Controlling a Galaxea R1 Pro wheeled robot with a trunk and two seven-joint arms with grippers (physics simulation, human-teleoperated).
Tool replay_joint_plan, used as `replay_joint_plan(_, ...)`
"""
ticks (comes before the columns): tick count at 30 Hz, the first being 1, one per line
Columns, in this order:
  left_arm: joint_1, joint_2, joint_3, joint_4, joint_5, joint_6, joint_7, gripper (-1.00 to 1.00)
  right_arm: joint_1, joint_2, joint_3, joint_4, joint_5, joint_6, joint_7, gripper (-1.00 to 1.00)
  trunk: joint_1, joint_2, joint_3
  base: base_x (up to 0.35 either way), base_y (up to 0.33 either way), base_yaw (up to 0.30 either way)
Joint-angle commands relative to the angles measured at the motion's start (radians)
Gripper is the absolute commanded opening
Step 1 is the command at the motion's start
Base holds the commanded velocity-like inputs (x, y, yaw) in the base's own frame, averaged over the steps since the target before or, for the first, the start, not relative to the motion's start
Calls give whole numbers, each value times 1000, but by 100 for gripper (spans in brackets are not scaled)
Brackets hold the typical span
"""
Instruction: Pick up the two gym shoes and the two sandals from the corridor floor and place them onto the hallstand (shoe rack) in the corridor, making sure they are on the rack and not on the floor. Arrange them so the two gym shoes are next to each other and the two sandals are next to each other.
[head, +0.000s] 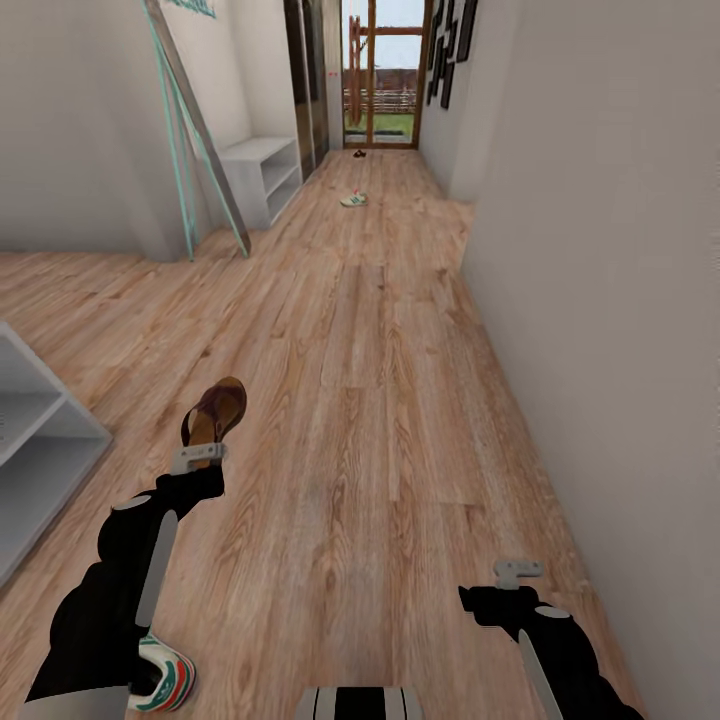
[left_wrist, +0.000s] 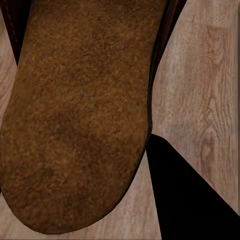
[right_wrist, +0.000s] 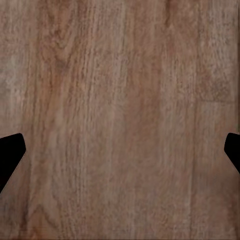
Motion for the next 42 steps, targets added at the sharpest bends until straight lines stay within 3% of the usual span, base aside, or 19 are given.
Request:
replay_joint_plan(1, 0, 0, 1, -1, 0, 6, -2, -100, 0, 0, 0, -1, 0, 5, 0, 100, -1, 0, 5, 0, 0, 0)
replay_joint_plan(6, 0, 0, 1, -1, 0, 6, -2, -100, 0, 0, 0, -1, 0, 5, 0, 100, -3, 1, 32, 0, 0, 0)
replay_joint_plan(12, 0, 0, 1, -1, 0, 6, -2, -100, 0, 0, 0, -1, 0, 5, 0, 100, -3, 1, 42, 0, 0, 0)
replay_joint_plan(21, 0, 0, 1, -1, 0, 5, -2, -100, 0, -1, 0, -1, 1, 5, 0, 100, -3, 1, 44, 0, 0, 56)
replay_joint_plan(42, 0, 0, 1, -1, 0, 5, -2, -100, 0, 0, 0, -1, 3, 5, 0, 100, -3, 1, 44, 0, 0, 281)
